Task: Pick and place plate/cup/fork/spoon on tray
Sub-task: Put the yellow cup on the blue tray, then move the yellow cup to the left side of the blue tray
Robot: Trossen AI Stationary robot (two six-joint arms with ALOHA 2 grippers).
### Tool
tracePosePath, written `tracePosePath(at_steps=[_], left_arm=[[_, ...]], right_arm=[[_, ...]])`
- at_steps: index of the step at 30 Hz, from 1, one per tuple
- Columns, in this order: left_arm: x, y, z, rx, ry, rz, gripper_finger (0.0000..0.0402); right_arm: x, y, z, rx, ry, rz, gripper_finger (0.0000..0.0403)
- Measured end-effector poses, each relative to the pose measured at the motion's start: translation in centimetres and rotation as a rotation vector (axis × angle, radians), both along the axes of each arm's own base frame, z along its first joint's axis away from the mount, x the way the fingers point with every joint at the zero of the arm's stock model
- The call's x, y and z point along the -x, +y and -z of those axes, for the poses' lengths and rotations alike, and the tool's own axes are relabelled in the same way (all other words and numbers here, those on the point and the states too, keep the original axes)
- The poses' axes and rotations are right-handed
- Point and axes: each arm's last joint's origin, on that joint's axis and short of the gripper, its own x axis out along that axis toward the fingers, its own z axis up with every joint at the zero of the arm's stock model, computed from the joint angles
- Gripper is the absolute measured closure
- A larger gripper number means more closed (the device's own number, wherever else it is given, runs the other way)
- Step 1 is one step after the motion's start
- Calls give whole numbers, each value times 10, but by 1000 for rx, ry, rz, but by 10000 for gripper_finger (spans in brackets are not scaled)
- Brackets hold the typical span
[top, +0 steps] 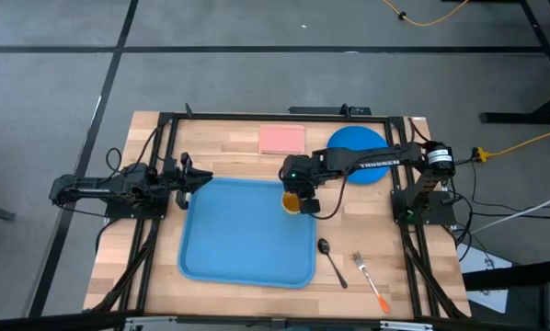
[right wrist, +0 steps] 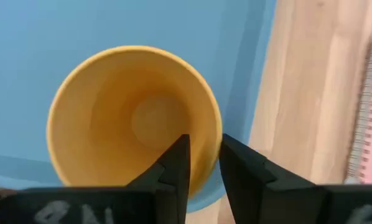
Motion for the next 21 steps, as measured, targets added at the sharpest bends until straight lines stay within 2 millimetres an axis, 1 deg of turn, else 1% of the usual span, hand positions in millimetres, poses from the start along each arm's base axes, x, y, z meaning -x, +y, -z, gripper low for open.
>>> tracePosePath(at_steps=[4, 8, 12, 16, 18, 19, 21], left_arm=[[0, 0, 0, 0, 0, 0, 347], [0, 0, 0, 0, 0, 0, 347], [0, 0, 0, 0, 0, 0, 347], [0, 0, 0, 0, 0, 0, 347], [0, 0, 0, 0, 0, 0, 347], [0, 0, 0, 0, 0, 0, 347], [0, 0, 0, 0, 0, 0, 347]], right_arm=[[5, 0, -12, 19, -31, 7, 316], [16, 3, -28, 11, -49, 29, 316], [37, 10, -47, -25, -22, 119, 316], [62, 20, -61, -47, 41, 301, 316], [72, 27, -64, -24, 47, 365, 316], [75, 30, -64, -5, 36, 369, 316], [78, 37, -57, 36, 12, 354, 316]])
